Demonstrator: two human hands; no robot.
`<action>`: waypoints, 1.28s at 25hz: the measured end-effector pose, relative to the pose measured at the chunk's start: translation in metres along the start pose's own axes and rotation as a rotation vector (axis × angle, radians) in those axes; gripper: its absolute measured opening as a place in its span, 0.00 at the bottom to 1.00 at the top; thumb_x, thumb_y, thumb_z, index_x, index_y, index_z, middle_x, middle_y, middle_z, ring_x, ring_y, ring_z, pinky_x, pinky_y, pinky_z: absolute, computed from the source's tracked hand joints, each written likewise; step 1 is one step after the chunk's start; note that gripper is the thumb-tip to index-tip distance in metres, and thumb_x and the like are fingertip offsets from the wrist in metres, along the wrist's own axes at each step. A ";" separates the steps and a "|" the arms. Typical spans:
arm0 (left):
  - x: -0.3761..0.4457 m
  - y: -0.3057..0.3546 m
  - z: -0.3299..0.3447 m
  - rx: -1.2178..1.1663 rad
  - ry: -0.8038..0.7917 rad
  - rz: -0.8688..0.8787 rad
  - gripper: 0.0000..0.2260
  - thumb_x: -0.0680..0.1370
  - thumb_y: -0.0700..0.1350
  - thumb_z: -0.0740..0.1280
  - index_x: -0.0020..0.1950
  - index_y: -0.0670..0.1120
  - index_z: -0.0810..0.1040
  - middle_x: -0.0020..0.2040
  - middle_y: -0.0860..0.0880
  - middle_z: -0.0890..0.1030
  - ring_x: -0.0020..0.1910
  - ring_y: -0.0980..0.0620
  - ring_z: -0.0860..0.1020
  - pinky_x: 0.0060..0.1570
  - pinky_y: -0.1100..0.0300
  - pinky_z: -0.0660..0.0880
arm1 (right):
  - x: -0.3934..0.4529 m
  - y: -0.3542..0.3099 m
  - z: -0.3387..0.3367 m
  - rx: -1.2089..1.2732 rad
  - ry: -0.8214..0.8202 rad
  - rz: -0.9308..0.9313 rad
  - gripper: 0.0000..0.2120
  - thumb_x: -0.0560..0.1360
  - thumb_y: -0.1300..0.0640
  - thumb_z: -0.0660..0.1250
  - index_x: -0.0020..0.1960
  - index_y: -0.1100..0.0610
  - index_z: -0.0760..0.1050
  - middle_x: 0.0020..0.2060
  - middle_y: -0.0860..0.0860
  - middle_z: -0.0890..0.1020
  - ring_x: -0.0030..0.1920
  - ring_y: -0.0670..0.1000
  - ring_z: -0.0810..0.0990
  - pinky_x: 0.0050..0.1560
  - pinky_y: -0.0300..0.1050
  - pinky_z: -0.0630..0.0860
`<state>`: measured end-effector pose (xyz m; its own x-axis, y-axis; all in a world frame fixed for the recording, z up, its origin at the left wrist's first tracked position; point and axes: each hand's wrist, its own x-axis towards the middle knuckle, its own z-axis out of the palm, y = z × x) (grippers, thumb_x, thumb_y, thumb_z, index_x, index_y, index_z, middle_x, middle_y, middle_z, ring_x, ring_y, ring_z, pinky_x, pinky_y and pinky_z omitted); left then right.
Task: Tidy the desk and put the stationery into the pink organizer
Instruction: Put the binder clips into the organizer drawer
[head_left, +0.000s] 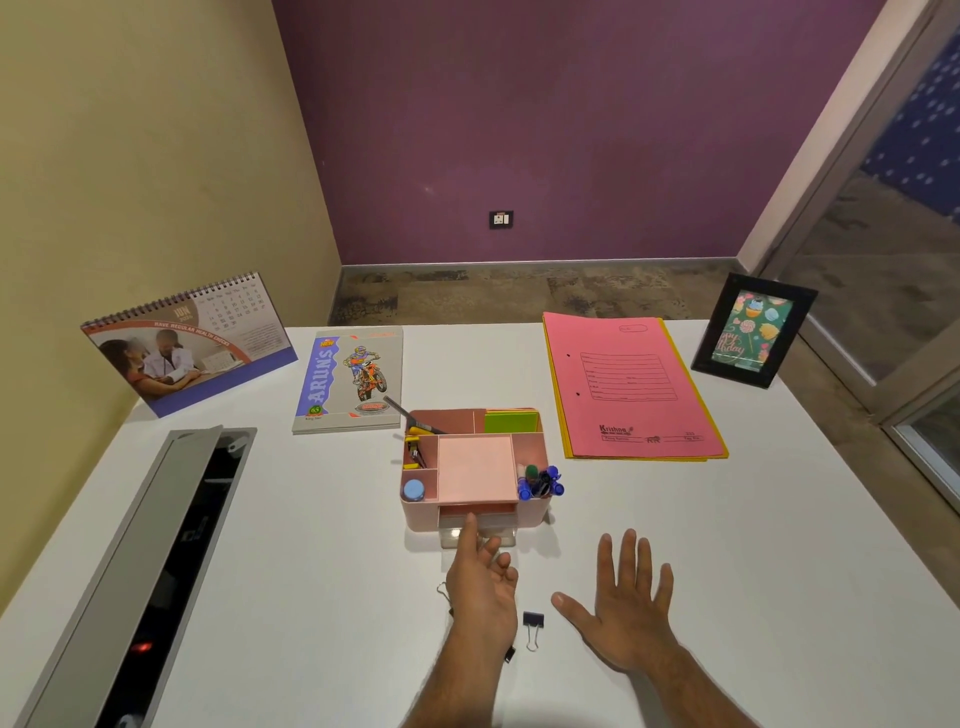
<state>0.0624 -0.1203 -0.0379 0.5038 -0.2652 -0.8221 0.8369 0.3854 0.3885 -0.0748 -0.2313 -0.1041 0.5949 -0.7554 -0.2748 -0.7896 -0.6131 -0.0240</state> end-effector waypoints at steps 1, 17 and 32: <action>-0.001 -0.002 -0.002 0.000 -0.003 -0.004 0.15 0.76 0.54 0.71 0.56 0.45 0.79 0.51 0.44 0.80 0.37 0.50 0.73 0.37 0.58 0.72 | 0.000 0.000 0.000 -0.002 -0.059 0.005 0.54 0.66 0.18 0.43 0.78 0.55 0.40 0.77 0.58 0.40 0.76 0.57 0.31 0.67 0.60 0.22; -0.021 0.007 -0.044 0.289 0.011 0.021 0.35 0.72 0.73 0.60 0.53 0.41 0.78 0.39 0.43 0.78 0.31 0.49 0.72 0.32 0.58 0.70 | -0.026 -0.020 -0.014 0.302 0.191 -0.041 0.30 0.70 0.32 0.61 0.65 0.48 0.71 0.64 0.51 0.75 0.65 0.54 0.71 0.65 0.58 0.63; -0.071 0.024 -0.061 1.049 -0.375 0.425 0.13 0.64 0.37 0.75 0.46 0.50 0.82 0.42 0.44 0.84 0.35 0.49 0.82 0.38 0.49 0.82 | -0.072 -0.087 -0.074 1.241 -0.015 0.235 0.05 0.65 0.59 0.76 0.35 0.56 0.81 0.30 0.51 0.83 0.32 0.49 0.81 0.33 0.43 0.77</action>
<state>0.0333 -0.0381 0.0044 0.6678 -0.6000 -0.4406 0.2667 -0.3598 0.8941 -0.0376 -0.1409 -0.0112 0.4258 -0.8089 -0.4054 -0.4899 0.1706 -0.8549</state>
